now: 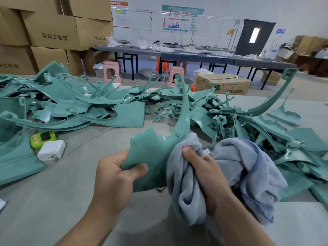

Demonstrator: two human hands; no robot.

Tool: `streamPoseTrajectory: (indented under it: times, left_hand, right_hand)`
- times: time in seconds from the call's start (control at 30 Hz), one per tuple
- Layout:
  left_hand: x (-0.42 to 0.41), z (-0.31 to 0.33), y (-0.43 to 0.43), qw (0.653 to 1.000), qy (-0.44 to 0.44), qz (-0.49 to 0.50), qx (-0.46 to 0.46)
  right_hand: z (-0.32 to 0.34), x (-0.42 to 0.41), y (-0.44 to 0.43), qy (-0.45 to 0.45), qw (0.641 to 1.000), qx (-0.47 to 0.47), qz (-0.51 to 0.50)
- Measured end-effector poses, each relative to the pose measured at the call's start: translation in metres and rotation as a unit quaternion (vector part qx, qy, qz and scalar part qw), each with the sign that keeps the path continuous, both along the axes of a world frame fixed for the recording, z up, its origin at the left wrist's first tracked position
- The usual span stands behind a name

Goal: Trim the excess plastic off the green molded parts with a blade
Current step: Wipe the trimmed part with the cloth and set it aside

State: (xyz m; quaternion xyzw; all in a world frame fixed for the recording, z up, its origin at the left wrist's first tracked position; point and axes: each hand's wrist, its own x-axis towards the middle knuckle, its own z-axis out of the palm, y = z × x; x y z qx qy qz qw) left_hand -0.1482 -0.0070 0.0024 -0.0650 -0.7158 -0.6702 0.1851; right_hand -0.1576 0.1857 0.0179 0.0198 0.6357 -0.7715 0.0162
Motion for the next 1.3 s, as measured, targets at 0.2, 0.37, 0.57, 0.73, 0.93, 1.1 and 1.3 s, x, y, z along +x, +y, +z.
streamPoseTrajectory:
  times: [0.2,0.37,0.57,0.73,0.93,1.1,1.3]
  left_hand:
    - [0.0,-0.001,-0.002,0.998,-0.025,-0.014,0.062]
    - [-0.002,-0.001,-0.005,0.985,-0.058,-0.019,0.16]
    - [-0.008,0.003,-0.01,0.973,-0.111,-0.013,0.2]
    - [0.004,0.012,-0.011,0.969,0.072,0.108,-0.211]
    - [-0.001,-0.012,-0.002,0.847,0.127,0.015,-0.516]
    - [-0.009,-0.019,-0.002,0.948,0.097,0.012,-0.303]
    - [-0.001,-0.014,0.009,0.957,0.065,0.063,-0.275]
  right_hand:
    - [0.002,0.002,-0.002,0.005,0.999,0.009,0.04]
    - [-0.001,0.0,0.002,0.015,0.992,0.078,0.102]
    - [-0.001,0.004,0.005,-0.017,0.981,0.104,0.16]
    - [0.0,0.0,-0.004,-0.045,0.995,0.089,-0.029]
    - [-0.001,0.003,-0.008,0.0,0.998,0.067,0.0]
    - [0.004,0.008,-0.011,-0.007,1.0,-0.003,-0.011]
    - [0.007,0.016,-0.031,0.064,0.993,0.003,-0.094]
